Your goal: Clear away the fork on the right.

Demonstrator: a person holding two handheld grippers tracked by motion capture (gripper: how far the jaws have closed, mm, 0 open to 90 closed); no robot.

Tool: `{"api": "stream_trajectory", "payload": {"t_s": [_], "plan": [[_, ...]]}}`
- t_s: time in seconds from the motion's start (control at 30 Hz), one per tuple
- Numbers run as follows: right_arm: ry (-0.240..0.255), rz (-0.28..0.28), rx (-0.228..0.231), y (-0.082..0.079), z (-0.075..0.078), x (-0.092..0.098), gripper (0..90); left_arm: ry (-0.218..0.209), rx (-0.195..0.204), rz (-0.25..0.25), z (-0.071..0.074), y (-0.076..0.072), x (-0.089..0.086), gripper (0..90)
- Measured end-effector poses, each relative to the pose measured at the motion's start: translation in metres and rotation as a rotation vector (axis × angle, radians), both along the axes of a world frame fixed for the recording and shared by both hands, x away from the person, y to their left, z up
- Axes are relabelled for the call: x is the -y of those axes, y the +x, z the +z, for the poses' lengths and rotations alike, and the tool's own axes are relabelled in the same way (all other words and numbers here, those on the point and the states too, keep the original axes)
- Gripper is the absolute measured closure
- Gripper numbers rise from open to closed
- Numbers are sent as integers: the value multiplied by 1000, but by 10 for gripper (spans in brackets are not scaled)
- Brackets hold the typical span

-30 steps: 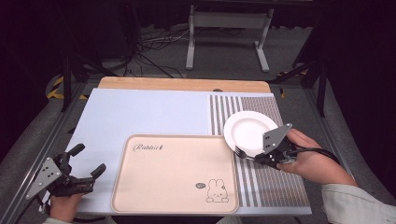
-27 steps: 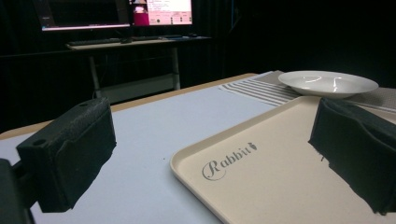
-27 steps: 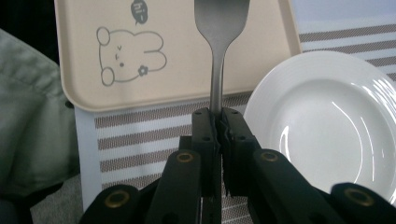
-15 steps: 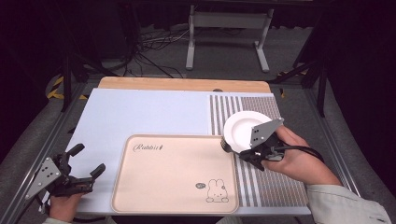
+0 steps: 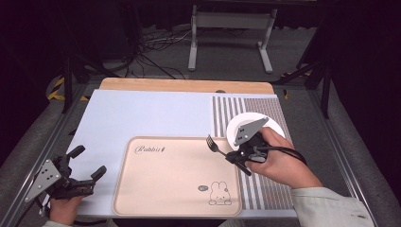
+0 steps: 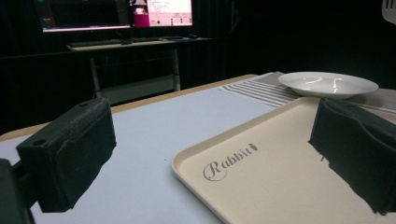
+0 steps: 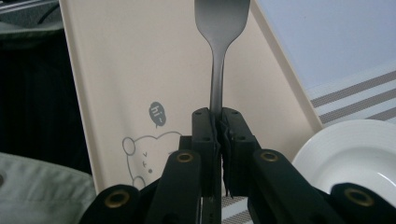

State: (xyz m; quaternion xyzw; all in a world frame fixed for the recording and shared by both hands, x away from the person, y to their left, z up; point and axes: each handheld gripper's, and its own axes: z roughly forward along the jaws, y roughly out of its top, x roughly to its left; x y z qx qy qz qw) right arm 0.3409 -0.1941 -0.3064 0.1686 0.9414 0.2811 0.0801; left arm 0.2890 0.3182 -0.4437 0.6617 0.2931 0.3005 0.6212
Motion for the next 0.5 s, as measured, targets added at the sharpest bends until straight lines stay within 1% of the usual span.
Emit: {"api": "stream_trajectory", "payload": {"t_s": [0.1,0.13,0.17,0.23,0.27,0.3,0.33,0.47,0.5], "plan": [[-1,-23,-1,1,-2,-8,855,-2,2,2,0,0,0,9],[-1,-23,-1,1,-2,-8,855,-2,3,2,0,0,0,9],[13,-37,-16,1,-5,-14,854,-3,3,2,0,0,0,9],[23,-56,-26,0,-6,-19,854,-3,3,1,0,0,-1,9],[23,-56,-26,0,-6,-19,854,-3,3,1,0,0,-1,9],[26,-63,-37,0,-7,-21,854,-2,5,3,1,0,-1,9],[40,-99,-55,0,-9,-25,854,-3,5,3,1,0,-1,9],[43,-152,-65,-2,-12,-32,854,-4,6,3,1,-1,-1,9],[43,-152,-65,-2,-12,-32,854,-4,6,3,1,-1,-1,9]]}}
